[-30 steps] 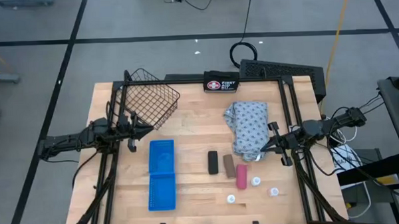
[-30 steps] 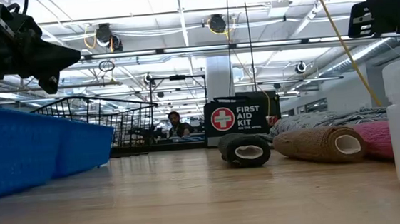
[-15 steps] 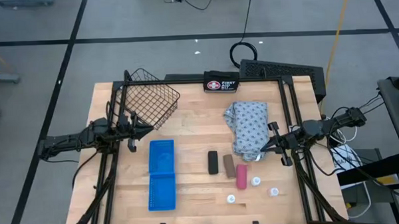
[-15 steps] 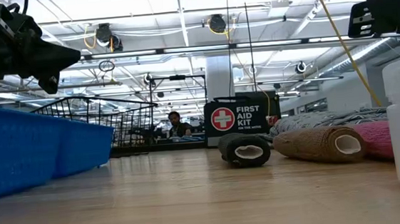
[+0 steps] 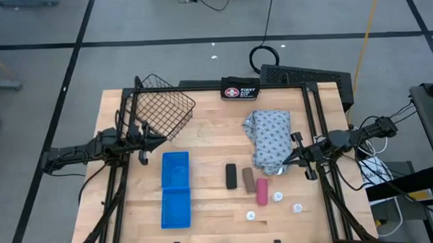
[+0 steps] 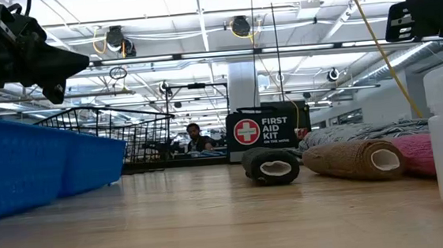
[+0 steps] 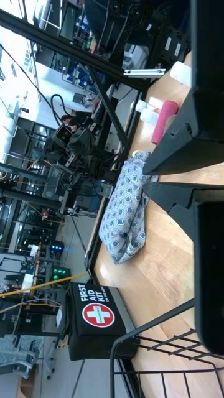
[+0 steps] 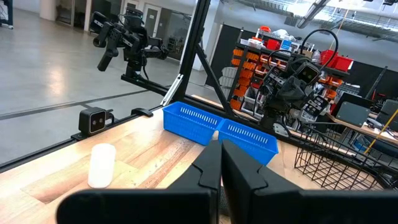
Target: Pick & Place Medicine items
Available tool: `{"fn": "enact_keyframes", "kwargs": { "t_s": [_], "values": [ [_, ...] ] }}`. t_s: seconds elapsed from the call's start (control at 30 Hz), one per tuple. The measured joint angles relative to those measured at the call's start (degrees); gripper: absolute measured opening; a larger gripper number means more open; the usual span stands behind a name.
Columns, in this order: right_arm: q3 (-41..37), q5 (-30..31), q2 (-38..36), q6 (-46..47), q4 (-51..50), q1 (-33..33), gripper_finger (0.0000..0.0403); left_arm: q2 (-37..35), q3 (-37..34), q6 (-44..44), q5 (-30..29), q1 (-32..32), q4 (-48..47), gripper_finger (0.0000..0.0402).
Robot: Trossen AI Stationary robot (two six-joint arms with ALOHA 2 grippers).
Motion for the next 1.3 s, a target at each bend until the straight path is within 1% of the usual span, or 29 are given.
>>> {"fn": "enact_keyframes", "kwargs": {
  "t_s": [1.17, 1.3],
  "values": [
    [0.0, 0.0, 0.0, 0.0, 0.1, 0.0, 0.0004, 0.0, 0.0, 0.0, 0.0, 0.0, 0.0, 0.0037],
    [0.0, 3.0, 0.1, -1.0, 3.4, 0.0, 0.0004, 0.0, 0.0, 0.0, 0.0, 0.0, 0.0, 0.0037]
  ]
}}
